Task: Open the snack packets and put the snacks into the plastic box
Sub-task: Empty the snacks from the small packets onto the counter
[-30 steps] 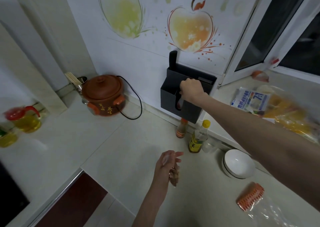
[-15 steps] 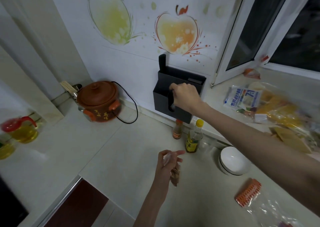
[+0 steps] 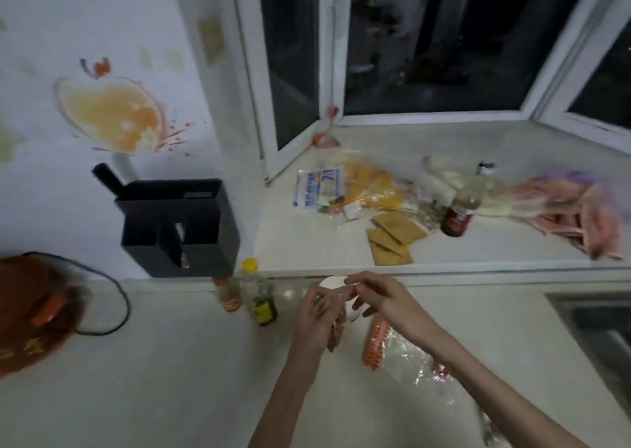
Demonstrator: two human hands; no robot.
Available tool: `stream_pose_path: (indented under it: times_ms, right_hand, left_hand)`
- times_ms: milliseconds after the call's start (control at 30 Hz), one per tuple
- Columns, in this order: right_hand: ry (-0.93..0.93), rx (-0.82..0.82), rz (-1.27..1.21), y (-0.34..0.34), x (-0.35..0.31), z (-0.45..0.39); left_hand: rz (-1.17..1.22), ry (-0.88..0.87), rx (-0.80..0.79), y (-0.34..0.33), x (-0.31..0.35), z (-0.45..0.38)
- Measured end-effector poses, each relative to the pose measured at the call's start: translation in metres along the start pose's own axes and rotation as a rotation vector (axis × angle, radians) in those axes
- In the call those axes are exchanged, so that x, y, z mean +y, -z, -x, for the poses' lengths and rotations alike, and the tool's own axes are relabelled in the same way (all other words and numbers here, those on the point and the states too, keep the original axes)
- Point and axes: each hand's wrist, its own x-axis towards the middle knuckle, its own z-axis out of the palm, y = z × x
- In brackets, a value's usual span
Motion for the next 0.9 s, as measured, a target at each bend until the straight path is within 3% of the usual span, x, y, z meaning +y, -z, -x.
stream_pose_path:
  times_ms: [267,433,600,900]
  right_hand:
    - [0.131,0.443,0.066,0.109,0.014,0.068]
    - [0.204,0.614,0.021,0.161,0.016,0.090]
    - [0.266,0.665,0.034,0.203,0.014,0.104]
    - [0.362,0.602,0.307,0.246,0.004,0.114]
  left_hand:
    - [-0.105,-0.114,-0.267,-0.140,0.034,0.001]
    - [-0.121,-0.158,-0.326,-0.198,0.061,0.006]
    - [-0.126,-0.249,-0.362,-0.243,0.084,0.013]
    - [-0.316,-0.382,-0.300,-0.271,0.099,0.015]
